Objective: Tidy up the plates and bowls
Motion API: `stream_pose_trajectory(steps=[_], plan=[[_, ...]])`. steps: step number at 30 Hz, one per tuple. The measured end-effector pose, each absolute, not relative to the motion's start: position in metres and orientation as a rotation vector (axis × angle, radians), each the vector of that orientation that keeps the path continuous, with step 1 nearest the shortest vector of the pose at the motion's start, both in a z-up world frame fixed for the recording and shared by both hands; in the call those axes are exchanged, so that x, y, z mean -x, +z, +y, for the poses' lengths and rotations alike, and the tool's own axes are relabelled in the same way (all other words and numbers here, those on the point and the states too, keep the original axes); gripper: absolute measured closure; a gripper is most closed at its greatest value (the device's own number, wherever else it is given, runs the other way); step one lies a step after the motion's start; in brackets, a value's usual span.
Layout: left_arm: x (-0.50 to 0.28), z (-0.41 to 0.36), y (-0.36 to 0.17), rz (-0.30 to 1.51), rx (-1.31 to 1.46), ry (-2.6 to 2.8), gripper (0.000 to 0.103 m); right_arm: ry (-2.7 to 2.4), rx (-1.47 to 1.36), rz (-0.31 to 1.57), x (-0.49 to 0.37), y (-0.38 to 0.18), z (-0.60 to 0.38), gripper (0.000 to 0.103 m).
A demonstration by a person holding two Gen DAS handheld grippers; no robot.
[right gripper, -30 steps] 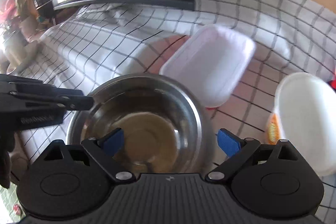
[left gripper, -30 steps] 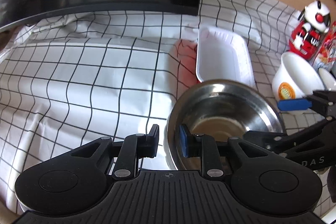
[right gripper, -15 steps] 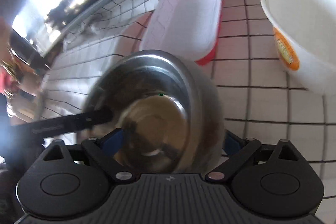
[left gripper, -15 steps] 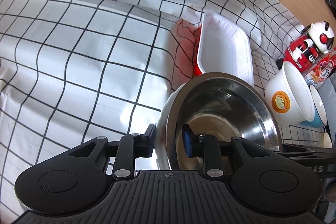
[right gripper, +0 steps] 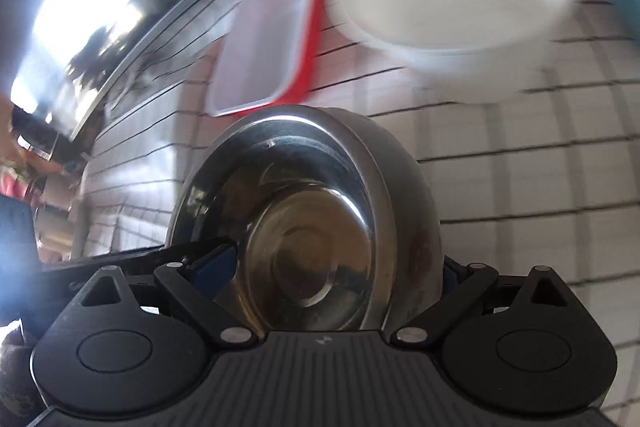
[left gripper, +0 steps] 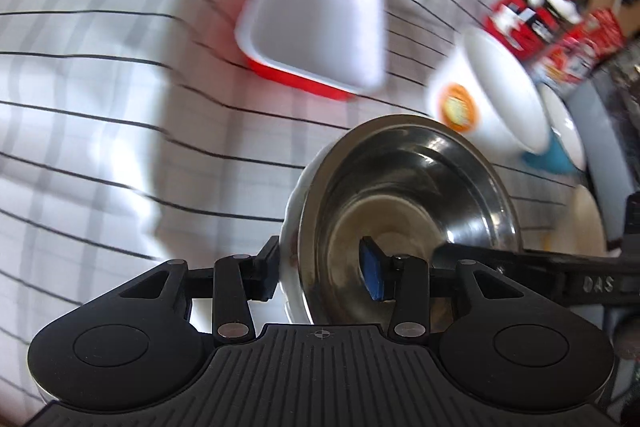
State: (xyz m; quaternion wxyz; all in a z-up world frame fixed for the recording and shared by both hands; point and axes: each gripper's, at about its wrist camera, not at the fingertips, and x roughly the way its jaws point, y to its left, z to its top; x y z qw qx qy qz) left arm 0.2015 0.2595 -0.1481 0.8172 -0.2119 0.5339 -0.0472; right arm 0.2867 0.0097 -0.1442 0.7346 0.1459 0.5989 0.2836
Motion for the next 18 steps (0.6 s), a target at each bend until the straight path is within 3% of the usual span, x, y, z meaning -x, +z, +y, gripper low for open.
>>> stream_pose_trajectory(steps=[9, 18], plan=[[-0.213, 0.226, -0.144, 1.131, 0.407, -0.117, 0.060, 0.534, -0.250, 1.254, -0.280, -0.137, -0.018, 0.005], [-0.205, 0.214, -0.078, 0.848, 0.393, -0.028, 0.061, 0.547, -0.108, 0.953, -0.263, -0.070, -0.080, 0.001]])
